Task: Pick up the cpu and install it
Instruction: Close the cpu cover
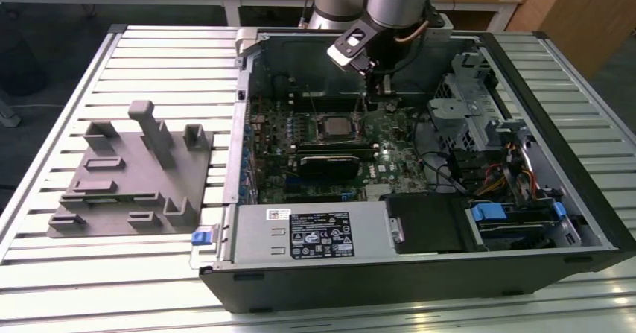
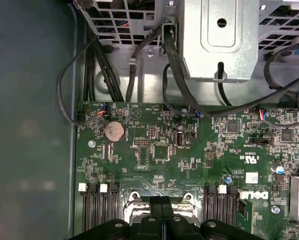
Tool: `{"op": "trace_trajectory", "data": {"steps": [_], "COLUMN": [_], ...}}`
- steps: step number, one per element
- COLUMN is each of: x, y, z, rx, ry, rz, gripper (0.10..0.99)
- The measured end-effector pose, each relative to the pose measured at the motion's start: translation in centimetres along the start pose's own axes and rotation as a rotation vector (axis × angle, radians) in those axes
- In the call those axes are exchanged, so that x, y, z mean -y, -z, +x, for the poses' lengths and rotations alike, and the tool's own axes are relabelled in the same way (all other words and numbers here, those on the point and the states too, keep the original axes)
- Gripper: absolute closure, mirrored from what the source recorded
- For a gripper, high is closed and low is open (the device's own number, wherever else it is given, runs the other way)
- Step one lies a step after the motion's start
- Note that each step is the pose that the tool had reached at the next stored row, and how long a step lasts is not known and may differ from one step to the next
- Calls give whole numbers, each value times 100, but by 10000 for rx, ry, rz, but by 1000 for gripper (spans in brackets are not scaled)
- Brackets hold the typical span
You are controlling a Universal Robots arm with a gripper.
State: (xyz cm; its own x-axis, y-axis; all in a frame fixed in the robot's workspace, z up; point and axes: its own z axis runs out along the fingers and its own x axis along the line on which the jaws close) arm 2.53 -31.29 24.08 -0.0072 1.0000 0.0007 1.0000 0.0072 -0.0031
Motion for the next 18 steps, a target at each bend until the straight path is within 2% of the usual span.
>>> {"op": "trace_trajectory", "data": {"steps": [5, 10, 18], "x": [30, 92, 193], "y": [-7, -14, -71], "z": [0, 1, -21], "rx": [0, 0, 0], "ry": [0, 0, 0], "rz": [0, 0, 0], "gripper": [980, 980, 980]}}
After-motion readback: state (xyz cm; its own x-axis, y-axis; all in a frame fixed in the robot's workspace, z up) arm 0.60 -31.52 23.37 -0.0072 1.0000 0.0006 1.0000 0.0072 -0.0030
